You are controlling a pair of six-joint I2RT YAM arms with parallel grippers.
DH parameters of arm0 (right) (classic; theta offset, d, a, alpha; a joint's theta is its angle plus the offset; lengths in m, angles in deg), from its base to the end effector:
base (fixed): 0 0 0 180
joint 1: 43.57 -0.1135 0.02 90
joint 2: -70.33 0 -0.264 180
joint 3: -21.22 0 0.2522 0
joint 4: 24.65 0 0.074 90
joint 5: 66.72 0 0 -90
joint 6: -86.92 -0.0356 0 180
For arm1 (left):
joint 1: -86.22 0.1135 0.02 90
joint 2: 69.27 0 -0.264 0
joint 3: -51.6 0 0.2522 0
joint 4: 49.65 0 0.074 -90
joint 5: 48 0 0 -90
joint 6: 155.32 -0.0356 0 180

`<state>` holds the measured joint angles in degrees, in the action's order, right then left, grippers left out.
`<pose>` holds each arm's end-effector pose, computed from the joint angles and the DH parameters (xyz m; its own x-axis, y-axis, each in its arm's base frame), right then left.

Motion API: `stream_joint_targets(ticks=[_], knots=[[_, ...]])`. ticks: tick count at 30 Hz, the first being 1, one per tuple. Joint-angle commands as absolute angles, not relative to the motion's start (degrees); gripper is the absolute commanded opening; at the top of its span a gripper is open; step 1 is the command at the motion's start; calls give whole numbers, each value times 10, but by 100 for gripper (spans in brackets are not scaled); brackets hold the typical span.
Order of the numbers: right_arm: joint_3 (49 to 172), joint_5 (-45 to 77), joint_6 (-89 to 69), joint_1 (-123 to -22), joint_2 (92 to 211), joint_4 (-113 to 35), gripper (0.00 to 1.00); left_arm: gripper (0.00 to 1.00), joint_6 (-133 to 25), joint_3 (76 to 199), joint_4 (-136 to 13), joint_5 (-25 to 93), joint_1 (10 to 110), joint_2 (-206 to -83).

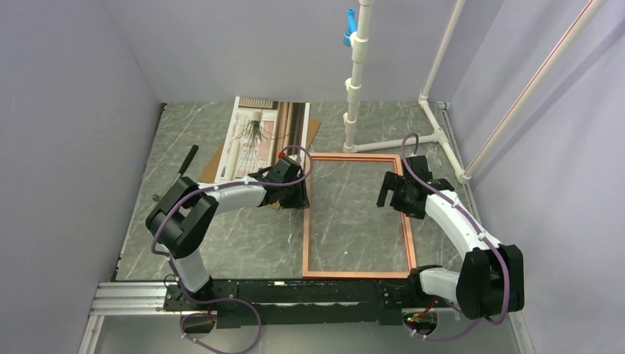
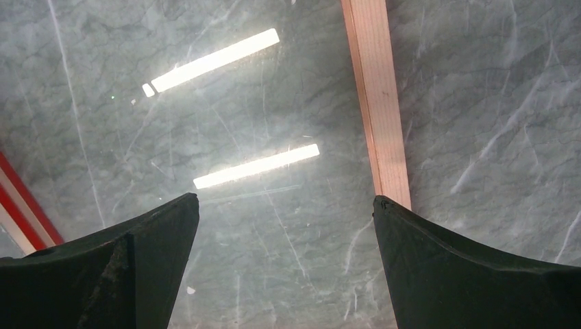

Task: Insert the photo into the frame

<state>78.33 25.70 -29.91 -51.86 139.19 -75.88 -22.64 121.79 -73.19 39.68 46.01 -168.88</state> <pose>0.2194 0.0304 0.2108 -0.8431 0.3329 -0.4224 0.2863 0.9427 0.1715 0.2662 -0.2269 0.1625 -0.8980 -0.1278 -0.4209 0.0747 0.8987 -0.4321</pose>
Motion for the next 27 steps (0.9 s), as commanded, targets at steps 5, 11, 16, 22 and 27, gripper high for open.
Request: stream_joint_targets(ticks=[5, 11, 16, 22, 27], knots=[[793, 236, -308, -520, 1372, -744, 100, 51, -227, 1185, -706, 363, 452, -1698], [794, 216, -311, -520, 1371, -740, 100, 50, -210, 1169, -649, 323, 450, -1700], [789, 206, -313, -520, 1358, -737, 100, 49, -206, 1177, -638, 308, 438, -1711], [775, 174, -319, -521, 1345, -716, 100, 50, -208, 1176, -638, 316, 436, -1701], [780, 163, -316, -527, 1345, -715, 100, 53, -212, 1173, -639, 318, 438, -1690]])
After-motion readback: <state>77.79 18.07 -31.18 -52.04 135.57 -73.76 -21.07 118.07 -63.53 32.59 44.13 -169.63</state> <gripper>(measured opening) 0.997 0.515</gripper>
